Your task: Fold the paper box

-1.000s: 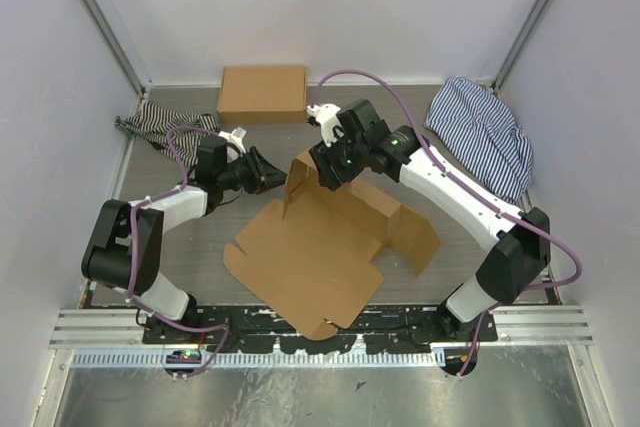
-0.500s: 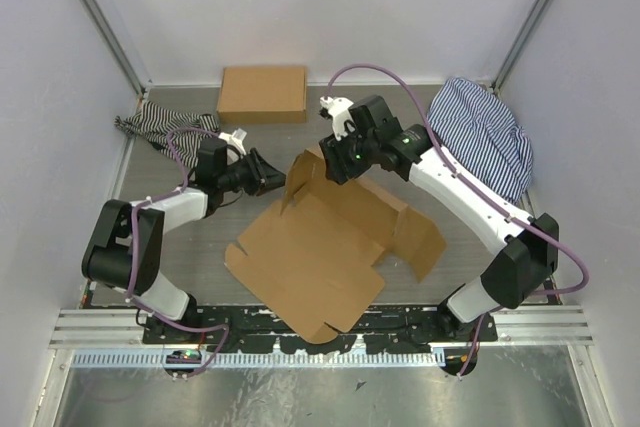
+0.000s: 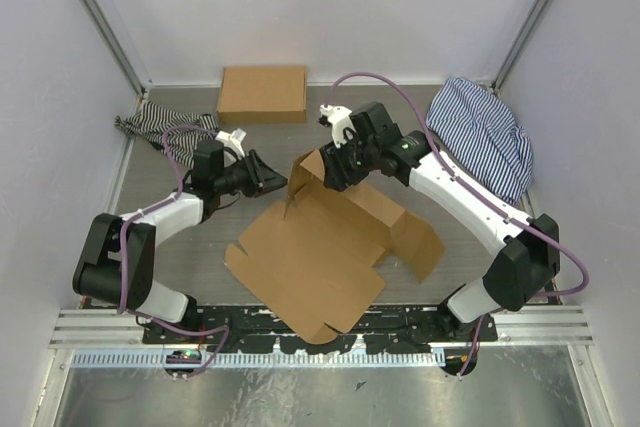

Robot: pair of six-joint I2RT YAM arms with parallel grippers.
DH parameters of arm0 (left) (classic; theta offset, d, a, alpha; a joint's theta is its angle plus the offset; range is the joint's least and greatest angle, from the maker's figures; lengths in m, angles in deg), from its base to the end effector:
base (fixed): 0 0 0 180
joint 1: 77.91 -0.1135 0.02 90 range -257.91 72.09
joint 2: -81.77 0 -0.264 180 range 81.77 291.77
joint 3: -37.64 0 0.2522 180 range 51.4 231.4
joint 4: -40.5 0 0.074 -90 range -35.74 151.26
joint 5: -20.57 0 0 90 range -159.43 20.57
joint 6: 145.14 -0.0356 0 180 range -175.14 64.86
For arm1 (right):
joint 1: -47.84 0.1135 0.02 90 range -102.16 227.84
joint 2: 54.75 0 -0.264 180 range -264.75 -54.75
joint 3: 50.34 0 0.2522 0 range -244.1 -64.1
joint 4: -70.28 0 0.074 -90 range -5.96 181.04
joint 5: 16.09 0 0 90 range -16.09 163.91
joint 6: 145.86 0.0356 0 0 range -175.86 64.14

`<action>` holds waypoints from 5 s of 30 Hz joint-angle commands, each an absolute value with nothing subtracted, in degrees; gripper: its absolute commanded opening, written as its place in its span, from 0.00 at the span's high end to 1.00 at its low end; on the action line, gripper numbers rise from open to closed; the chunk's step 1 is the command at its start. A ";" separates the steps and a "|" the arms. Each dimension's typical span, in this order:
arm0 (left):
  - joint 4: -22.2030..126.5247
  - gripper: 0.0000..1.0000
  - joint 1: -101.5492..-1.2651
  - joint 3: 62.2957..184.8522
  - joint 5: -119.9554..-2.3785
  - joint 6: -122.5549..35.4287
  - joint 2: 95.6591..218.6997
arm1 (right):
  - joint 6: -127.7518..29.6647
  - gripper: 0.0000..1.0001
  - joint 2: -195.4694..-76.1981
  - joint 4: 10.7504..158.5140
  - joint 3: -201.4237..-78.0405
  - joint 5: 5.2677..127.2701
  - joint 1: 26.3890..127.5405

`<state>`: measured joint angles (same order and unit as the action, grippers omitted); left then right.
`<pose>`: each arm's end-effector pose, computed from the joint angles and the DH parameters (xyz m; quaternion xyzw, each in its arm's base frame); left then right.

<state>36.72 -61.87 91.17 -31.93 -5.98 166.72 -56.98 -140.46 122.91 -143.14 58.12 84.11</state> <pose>0.2848 -0.1044 0.1976 -0.0714 0.8240 -0.4958 0.2648 0.2574 0.2009 0.3306 -0.3431 0.8519 0.2344 0.3189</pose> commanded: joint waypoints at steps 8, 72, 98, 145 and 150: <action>37.27 0.59 -58.96 90.19 -33.76 -11.36 165.68 | -55.81 0.49 -139.13 123.17 -141.90 57.80 84.31; 3.05 0.45 -48.38 85.63 -55.74 -26.47 177.74 | -56.76 0.42 -144.34 125.61 -148.45 58.64 81.20; -6.68 0.50 -47.85 89.11 -54.07 -26.59 186.62 | -56.59 0.43 -146.73 126.40 -151.53 57.58 78.73; -1.81 0.49 -47.85 90.76 -57.14 -27.75 185.26 | -58.97 0.99 -143.39 123.59 -147.83 95.88 82.09; 0.65 0.48 -48.12 91.75 -59.73 -31.33 184.13 | -62.24 0.99 -141.71 122.25 -146.04 96.74 83.68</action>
